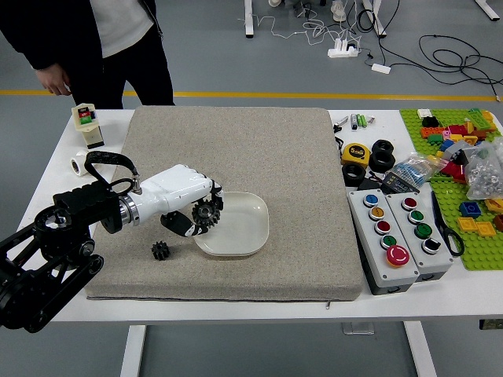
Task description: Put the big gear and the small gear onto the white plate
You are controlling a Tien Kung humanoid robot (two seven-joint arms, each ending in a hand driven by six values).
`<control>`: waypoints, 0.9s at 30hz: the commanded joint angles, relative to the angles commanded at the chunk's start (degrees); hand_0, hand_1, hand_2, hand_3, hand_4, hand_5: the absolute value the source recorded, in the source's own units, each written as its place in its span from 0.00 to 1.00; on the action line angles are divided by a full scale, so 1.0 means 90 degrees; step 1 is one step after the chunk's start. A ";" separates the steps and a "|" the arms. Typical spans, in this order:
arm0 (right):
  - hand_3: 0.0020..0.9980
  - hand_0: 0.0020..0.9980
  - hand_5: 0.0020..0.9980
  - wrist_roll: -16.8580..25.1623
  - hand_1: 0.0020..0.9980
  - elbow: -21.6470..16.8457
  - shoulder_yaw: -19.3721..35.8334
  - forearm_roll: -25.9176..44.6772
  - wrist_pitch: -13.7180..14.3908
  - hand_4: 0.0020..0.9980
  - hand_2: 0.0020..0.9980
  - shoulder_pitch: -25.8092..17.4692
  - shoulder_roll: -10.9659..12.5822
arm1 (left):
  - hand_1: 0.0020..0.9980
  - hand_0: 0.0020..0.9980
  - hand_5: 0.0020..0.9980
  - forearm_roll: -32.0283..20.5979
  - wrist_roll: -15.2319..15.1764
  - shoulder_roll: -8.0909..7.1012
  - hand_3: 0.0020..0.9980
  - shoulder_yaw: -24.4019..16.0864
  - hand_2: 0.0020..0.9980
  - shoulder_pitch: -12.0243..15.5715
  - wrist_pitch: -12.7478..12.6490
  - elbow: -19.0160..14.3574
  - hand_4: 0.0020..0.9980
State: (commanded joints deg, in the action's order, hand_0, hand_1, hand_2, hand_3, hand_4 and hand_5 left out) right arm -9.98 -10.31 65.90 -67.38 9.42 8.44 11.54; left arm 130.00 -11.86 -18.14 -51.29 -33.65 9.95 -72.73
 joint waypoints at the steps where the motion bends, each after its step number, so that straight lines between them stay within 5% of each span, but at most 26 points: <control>1: 0.65 0.72 0.66 0.0001 0.72 0.0000 -0.0008 0.0006 0.0003 0.86 0.79 0.0007 0.0002 | 0.29 0.32 0.00 0.0000 0.0007 0.0050 0.49 0.0053 0.34 -0.0048 -0.0017 0.0046 0.00; 5: 0.65 0.72 0.66 0.0003 0.72 0.0000 -0.0035 0.0056 0.0010 0.86 0.79 0.0029 0.0007 | 0.29 0.32 0.00 0.0000 0.0108 0.0190 0.49 0.0359 0.34 -0.0289 0.0107 0.0233 0.00; 6: 0.65 0.72 0.66 0.0003 0.72 0.0000 -0.0038 0.0061 0.0011 0.86 0.79 0.0032 0.0007 | 0.40 0.32 0.00 0.0000 0.0127 0.0206 0.60 0.0418 0.45 -0.0331 0.0149 0.0259 0.00; 11: 0.65 0.72 0.66 0.0008 0.72 0.0000 -0.0078 0.0075 0.0003 0.86 0.79 0.0073 0.0025 | 0.40 0.32 0.00 0.0000 0.0254 0.0382 0.60 0.0912 0.45 -0.0780 0.0146 0.0634 0.00; 12: 0.65 0.72 0.66 0.0010 0.72 0.0000 -0.0083 0.0087 0.0007 0.86 0.79 0.0081 0.0029 | 0.56 0.40 0.17 0.0000 0.0278 0.0418 0.83 0.0954 0.67 -0.0833 0.0167 0.0685 1.00; 17: 0.65 0.72 0.66 0.0023 0.72 0.0000 -0.0105 0.0138 0.0023 0.86 0.79 0.0098 0.0038 | 0.56 0.40 0.17 0.0000 0.0342 0.0493 0.83 0.0982 0.67 -0.0917 0.0208 0.0740 1.00; 18: 0.65 0.72 0.66 0.0025 0.72 0.0000 -0.0108 0.0142 0.0024 0.86 0.79 0.0100 0.0039 | 0.62 0.43 0.27 0.0000 0.0339 0.0495 0.86 0.0967 0.73 -0.0920 0.0221 0.0734 1.00; 27: 0.64 0.72 0.66 0.0021 0.72 0.0000 -0.0020 0.0021 0.0032 0.86 0.79 0.0109 0.0050 | 0.63 0.45 0.34 0.0000 0.0312 0.0527 0.89 0.0710 0.76 -0.0946 0.0436 0.0687 1.00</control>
State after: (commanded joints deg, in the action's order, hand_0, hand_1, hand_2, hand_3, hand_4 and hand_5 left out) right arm -9.79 -10.31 65.73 -67.20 9.71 9.43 11.99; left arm 130.00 -9.05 -13.40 -44.89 -42.16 13.88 -66.55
